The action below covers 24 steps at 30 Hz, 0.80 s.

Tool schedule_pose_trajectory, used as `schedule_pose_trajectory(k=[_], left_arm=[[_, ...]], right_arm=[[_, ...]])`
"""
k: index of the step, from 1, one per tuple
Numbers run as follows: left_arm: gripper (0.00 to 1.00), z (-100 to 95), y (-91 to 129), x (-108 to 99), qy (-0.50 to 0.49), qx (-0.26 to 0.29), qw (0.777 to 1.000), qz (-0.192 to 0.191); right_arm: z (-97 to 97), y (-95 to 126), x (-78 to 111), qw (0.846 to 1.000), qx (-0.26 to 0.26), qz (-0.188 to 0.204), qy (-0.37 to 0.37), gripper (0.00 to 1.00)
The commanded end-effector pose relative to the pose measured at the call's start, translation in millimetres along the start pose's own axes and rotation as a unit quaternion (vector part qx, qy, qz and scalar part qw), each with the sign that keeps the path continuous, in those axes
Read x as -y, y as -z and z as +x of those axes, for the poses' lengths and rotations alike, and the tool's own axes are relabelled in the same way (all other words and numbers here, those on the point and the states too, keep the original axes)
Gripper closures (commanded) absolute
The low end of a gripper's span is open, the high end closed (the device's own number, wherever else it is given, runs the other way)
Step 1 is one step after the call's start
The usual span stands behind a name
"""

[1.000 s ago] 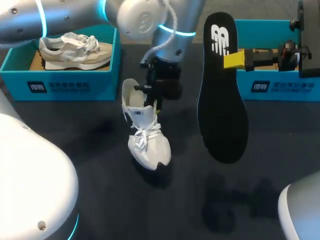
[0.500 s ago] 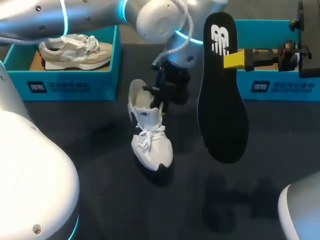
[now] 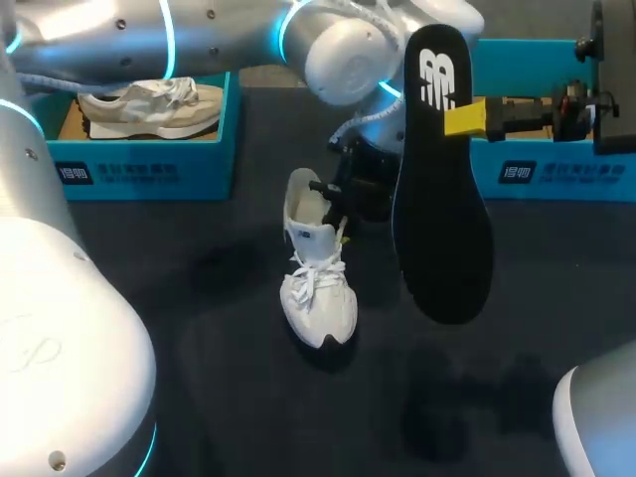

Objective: Take the shoe out of the shoebox, open the shoe tongue, remove and reinsert the insole, then place the shoe into the shoebox

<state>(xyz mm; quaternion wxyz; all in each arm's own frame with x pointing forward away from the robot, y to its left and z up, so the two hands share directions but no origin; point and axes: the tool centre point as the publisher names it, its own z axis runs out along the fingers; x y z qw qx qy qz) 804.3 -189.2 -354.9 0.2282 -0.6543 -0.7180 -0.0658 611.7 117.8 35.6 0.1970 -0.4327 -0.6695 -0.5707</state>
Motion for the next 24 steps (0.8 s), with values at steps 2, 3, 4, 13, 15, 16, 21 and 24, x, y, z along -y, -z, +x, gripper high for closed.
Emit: schedule_pose_trajectory(k=[2,3,4,13,15,16,21,24], left_arm=[[1.0,-23.2,-10.7,-4.2,-0.006,-0.024,1.0,0.001],[1.0,-25.0,-13.0,-4.7,-0.008,-0.025,1.0,0.003],[1.0,-27.2,-16.0,-4.4,-0.01,-0.026,1.0,0.004],[0.86,-31.5,-28.5,0.7,-0.016,-0.031,0.999,0.008],[0.0,-28.5,-24.5,3.8,-0.013,-0.027,1.0,0.008],[0.0,-26.8,-22.1,4.8,-0.014,-0.023,1.0,0.007],[0.0,-16.3,-4.5,8.0,-0.007,0.003,1.0,-0.002],[0.0,-6.9,10.9,9.4,-0.011,0.031,0.999,-0.008]], right_arm=[[-0.2,-3.9,-4.5,1.0,0.0,0.003,-0.001,1.0],[-0.2,-3.9,-4.5,1.0,0.0,0.003,-0.001,1.0],[-0.2,-3.9,-4.5,1.0,0.0,0.003,-0.001,1.0],[-0.2,-3.9,-4.5,1.0,0.0,0.003,-0.001,1.0],[-0.2,-3.9,-4.5,1.0,0.0,0.003,-0.001,1.0],[-0.2,-3.9,-4.5,1.0,0.0,0.003,-0.001,1.0],[-0.2,-3.9,-4.5,1.0,0.0,0.003,-0.001,1.0],[-0.2,-3.9,-4.5,1.0,0.0,0.003,-0.001,1.0]])
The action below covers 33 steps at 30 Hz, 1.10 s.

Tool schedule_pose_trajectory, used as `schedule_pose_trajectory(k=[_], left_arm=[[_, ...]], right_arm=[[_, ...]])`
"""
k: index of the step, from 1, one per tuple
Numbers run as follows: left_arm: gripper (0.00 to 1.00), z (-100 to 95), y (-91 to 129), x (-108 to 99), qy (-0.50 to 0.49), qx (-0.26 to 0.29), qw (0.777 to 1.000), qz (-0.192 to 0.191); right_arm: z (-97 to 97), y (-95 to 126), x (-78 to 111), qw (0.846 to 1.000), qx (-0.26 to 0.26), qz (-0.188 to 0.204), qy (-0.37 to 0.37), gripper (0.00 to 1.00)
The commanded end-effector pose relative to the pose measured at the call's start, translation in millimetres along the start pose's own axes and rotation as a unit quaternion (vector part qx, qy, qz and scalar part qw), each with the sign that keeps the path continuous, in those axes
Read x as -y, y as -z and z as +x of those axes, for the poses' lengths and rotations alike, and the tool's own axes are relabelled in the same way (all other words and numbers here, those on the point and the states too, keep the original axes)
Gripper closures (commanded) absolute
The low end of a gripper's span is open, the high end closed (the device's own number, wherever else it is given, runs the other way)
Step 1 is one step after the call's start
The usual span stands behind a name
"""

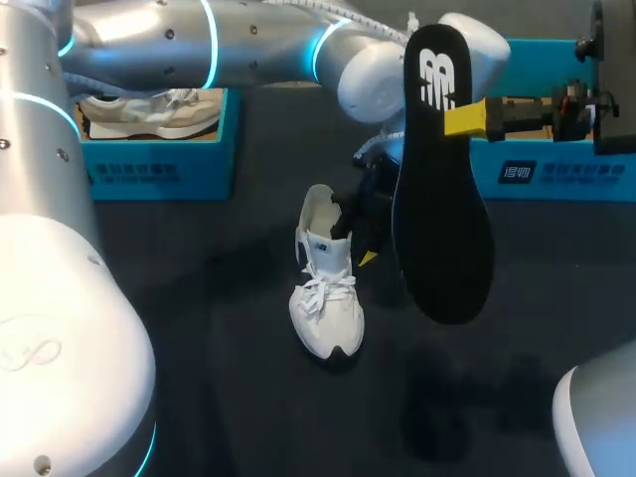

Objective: Take the shoe out of the shoebox, open the shoe tongue, remove and reinsert the insole, then place the shoe into the shoebox

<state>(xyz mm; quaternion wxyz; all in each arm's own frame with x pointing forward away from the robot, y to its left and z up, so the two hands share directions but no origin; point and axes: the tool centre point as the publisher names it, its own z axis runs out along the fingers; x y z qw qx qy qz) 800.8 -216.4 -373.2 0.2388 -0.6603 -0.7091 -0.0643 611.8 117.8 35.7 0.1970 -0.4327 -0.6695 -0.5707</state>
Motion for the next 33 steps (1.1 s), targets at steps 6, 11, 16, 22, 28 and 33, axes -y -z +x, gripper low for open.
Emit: schedule_pose_trajectory(k=[6,11,16,22,28,33], left_arm=[[0.0,50.0,54.3,9.3,0.005,0.101,0.994,-0.045],[0.0,70.4,85.2,11.3,-0.009,0.156,0.985,-0.067],[0.0,74.5,90.2,11.9,-0.007,0.164,0.984,-0.072],[0.0,74.5,90.2,11.9,-0.007,0.164,0.984,-0.072],[0.0,74.5,90.2,11.9,-0.007,0.164,0.984,-0.072],[0.0,74.5,90.2,11.9,-0.007,0.164,0.984,-0.072]], right_arm=[[-0.2,-3.9,-4.5,1.0,0.0,0.003,-0.001,1.0],[-0.2,-3.9,-4.5,1.0,0.0,0.003,-0.001,1.0],[-0.2,-3.9,-4.5,1.0,0.0,0.003,-0.001,1.0],[-0.2,-3.9,-4.5,1.0,0.0,0.003,-0.001,1.0],[-0.2,-3.9,-4.5,1.0,0.0,0.003,-0.001,1.0],[-0.2,-3.9,-4.5,1.0,0.0,0.003,-0.001,1.0]])
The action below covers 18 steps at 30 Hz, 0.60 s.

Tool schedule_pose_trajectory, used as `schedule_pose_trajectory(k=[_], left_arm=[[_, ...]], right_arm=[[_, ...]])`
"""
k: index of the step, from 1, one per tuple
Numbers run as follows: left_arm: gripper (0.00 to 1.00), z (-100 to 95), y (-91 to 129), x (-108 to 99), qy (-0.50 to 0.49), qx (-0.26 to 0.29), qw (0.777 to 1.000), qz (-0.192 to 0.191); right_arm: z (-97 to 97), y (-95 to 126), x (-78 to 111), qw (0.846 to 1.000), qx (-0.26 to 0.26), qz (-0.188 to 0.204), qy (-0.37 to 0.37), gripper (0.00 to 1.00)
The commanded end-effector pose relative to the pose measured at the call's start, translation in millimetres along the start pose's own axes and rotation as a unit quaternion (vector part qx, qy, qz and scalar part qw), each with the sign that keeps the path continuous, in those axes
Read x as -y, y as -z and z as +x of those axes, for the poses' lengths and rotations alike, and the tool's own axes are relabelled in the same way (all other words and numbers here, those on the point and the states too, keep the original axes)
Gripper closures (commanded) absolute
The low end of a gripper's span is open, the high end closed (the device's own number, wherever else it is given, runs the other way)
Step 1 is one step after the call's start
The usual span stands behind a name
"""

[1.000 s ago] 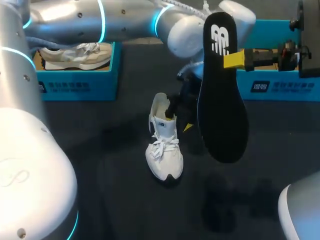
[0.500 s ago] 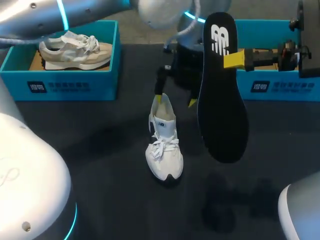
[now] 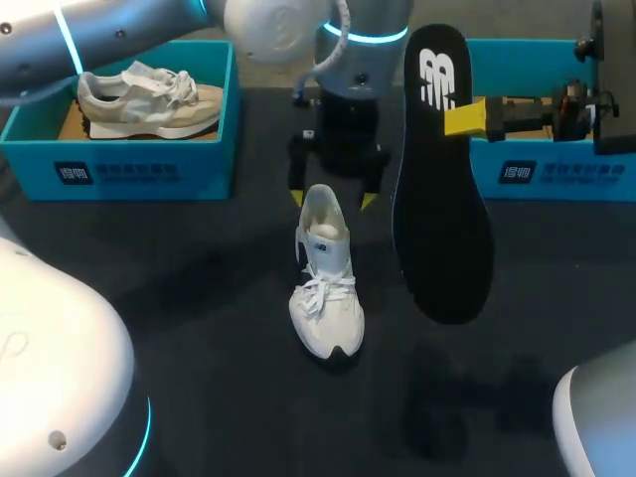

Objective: Take the shoe out of the shoebox, open the shoe tongue, remove and reinsert the insole, then place the shoe into the shoebox

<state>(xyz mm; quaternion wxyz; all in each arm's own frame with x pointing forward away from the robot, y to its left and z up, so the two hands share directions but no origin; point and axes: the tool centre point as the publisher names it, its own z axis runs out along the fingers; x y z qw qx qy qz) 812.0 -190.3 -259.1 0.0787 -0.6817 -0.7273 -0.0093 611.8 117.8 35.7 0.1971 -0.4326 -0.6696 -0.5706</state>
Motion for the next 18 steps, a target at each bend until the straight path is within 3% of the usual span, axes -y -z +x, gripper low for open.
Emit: schedule_pose_trajectory(k=[1,9,18], left_arm=[[0.0,3.9,2.8,1.6,0.001,0.031,0.999,-0.008],[0.0,21.7,36.5,13.1,0.013,0.161,0.986,-0.037],[0.0,46.1,73.3,24.1,0.025,0.317,0.946,-0.066]], right_arm=[[-1.2,-6.4,-9.0,1.0,-0.001,0.004,-0.002,1.0],[-21.1,-14.5,-45.4,0.999,-0.016,0.012,-0.049,1.0],[-60.5,-13.0,-91.5,0.984,-0.032,-0.009,-0.173,1.0]])
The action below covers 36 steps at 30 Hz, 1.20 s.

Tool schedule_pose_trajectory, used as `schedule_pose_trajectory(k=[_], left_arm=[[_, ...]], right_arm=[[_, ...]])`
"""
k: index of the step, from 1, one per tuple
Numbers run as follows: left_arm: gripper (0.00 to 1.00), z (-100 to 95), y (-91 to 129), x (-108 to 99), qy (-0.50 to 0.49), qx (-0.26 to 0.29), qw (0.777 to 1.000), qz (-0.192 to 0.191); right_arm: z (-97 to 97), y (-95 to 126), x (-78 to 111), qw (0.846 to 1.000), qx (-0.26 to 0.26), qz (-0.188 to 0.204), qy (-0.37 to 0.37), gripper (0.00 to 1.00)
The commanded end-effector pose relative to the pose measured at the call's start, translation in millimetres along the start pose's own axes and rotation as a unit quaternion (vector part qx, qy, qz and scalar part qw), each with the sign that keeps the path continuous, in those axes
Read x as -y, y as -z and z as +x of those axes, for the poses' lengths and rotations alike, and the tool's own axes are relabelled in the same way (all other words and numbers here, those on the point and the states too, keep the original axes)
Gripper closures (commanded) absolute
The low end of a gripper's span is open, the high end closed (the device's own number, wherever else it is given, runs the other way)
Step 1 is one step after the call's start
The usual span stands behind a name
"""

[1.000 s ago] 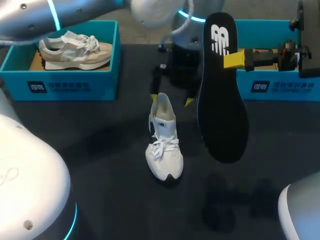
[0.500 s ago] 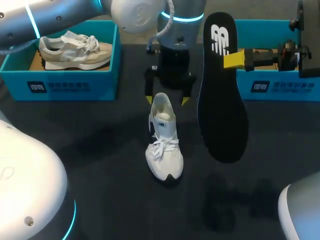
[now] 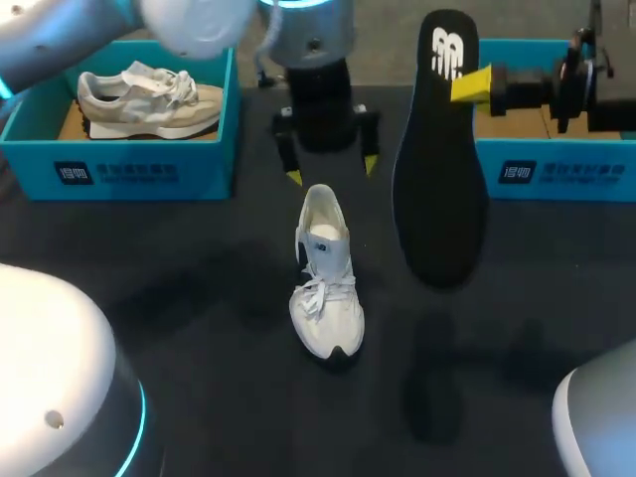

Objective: Take the shoe out of the shoebox, open the shoe tongue, remove and reinsert the insole, then place the shoe into the shoebox

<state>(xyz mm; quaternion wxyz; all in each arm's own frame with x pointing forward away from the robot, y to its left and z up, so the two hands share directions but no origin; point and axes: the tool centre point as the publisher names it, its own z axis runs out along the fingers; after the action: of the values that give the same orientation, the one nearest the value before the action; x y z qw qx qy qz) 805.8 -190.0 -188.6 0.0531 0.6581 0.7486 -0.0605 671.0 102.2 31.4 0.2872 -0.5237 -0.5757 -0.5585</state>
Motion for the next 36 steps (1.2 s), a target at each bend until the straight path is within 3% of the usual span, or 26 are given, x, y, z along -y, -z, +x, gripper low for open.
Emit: schedule_pose_trajectory(k=[1,5,11,19,24,29,36], left_arm=[[0.0,35.2,19.1,9.8,-0.001,0.189,0.982,-0.028],[0.0,40.7,31.6,11.6,-0.004,0.224,0.974,-0.025],[0.0,54.3,54.7,14.4,-0.017,0.292,0.956,-0.022],[0.0,55.0,90.7,18.5,-0.071,0.421,0.904,-0.006],[0.0,50.2,109.2,24.6,-0.108,0.482,0.869,-0.009],[0.0,45.3,122.3,32.3,-0.139,0.533,0.835,-0.012],[0.0,37.3,134.4,35.7,-0.144,0.598,0.788,-0.029]], right_arm=[[-7.1,-13.9,-54.7,1.0,-0.007,0.014,-0.022,1.0],[-17.6,-10.9,-72.8,0.998,-0.014,0.013,-0.058,1.0],[-38.0,-4.4,-86.4,0.994,0.012,0.041,-0.096,1.0],[-63.1,-5.0,-88.9,0.983,0.036,0.068,-0.169,1.0],[-78.6,-10.1,-91.0,0.974,0.047,0.051,-0.215,1.0],[-85.1,-22.3,-97.0,0.969,0.048,0.027,-0.242,1.0],[-83.4,-43.5,-101.7,0.965,0.059,0.021,-0.256,1.0]])
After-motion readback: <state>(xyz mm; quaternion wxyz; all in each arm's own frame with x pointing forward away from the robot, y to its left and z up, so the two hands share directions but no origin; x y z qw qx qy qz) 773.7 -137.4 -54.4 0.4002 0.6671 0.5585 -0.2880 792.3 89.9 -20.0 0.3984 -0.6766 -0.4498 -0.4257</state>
